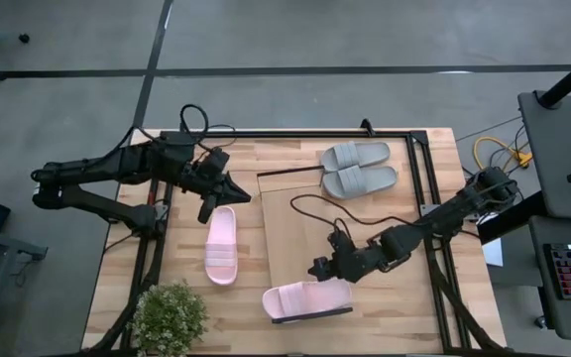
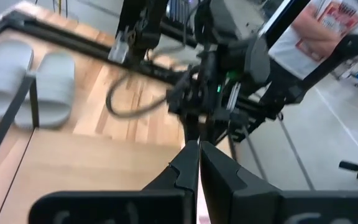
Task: Pick and place slides into the shelf
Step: Put the pink slide on the shelf
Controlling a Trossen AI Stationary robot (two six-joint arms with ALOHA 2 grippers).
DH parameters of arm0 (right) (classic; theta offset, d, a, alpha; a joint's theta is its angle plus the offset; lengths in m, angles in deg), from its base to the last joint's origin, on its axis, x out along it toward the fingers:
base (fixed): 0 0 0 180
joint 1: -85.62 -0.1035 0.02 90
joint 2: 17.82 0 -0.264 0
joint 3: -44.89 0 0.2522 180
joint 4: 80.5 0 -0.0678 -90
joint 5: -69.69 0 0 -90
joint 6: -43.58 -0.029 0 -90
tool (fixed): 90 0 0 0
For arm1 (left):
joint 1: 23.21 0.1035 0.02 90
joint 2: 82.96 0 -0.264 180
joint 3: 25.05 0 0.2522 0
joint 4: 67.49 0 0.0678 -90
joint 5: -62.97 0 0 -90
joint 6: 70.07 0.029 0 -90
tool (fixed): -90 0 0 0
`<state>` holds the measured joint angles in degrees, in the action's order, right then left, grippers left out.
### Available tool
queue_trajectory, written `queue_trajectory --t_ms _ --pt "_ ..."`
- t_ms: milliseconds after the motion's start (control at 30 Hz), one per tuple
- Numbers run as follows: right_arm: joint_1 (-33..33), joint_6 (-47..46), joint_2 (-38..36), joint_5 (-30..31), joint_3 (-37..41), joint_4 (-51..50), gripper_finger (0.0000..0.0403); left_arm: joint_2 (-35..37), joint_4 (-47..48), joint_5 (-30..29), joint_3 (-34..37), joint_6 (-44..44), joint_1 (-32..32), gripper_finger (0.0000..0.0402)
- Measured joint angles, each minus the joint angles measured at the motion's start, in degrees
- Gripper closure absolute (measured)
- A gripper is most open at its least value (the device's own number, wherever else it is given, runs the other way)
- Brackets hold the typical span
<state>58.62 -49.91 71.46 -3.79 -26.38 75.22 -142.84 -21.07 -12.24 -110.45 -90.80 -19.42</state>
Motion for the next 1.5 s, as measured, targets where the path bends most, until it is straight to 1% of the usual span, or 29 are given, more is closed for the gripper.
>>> queue_trajectory --t_ms 233,333,533,667,800,900,967,1167,1400,1500 --pt "2.7 7.3 -3.3 -1.5 0.0 -2.0 0.0238 0.0 8.7 0.0 0.0 -0.3 0.0 0.0402" --pt "3.5 9.8 -5.7 -1.7 0.0 -4.2 0.0241 0.1 10.5 0.0 0.0 -1.4 0.0 0.0402" --pt "4.1 14.0 -10.5 -1.8 0.0 -10.1 0.0243 0.1 11.0 0.0 0.0 -2.7 0.0 0.0402" --pt "4.1 16.0 -12.9 -1.9 0.2 -12.7 0.0245 0.0 15.1 0.0 0.0 -2.7 0.0 0.0402" --pt "4.1 18.3 -14.6 -1.9 0.2 -13.4 0.0250 -0.7 20.8 0.0 0.6 -1.9 0.0 0.0402" --pt "4.1 19.7 -15.1 -1.8 0.3 -13.3 0.0252 -1.0 23.1 0.0 1.9 -1.3 0.1 0.0402" --pt "4.1 20.5 -15.1 -1.9 0.3 -13.3 0.0253 -1.3 22.9 0.2 2.8 -1.3 0.1 0.0402" --pt "4.1 21.0 -15.0 -2.0 0.3 -13.3 0.0253 -1.1 23.8 3.6 7.6 -0.3 0.4 0.0402" --pt "4.1 20.2 -15.0 -1.9 0.3 -13.2 0.0254 -1.0 23.7 10.0 13.2 0.6 0.5 0.0402" --pt "4.1 20.2 -15.0 -1.6 0.3 -13.2 0.0257 -1.0 23.8 11.7 15.2 1.6 0.5 0.0402"
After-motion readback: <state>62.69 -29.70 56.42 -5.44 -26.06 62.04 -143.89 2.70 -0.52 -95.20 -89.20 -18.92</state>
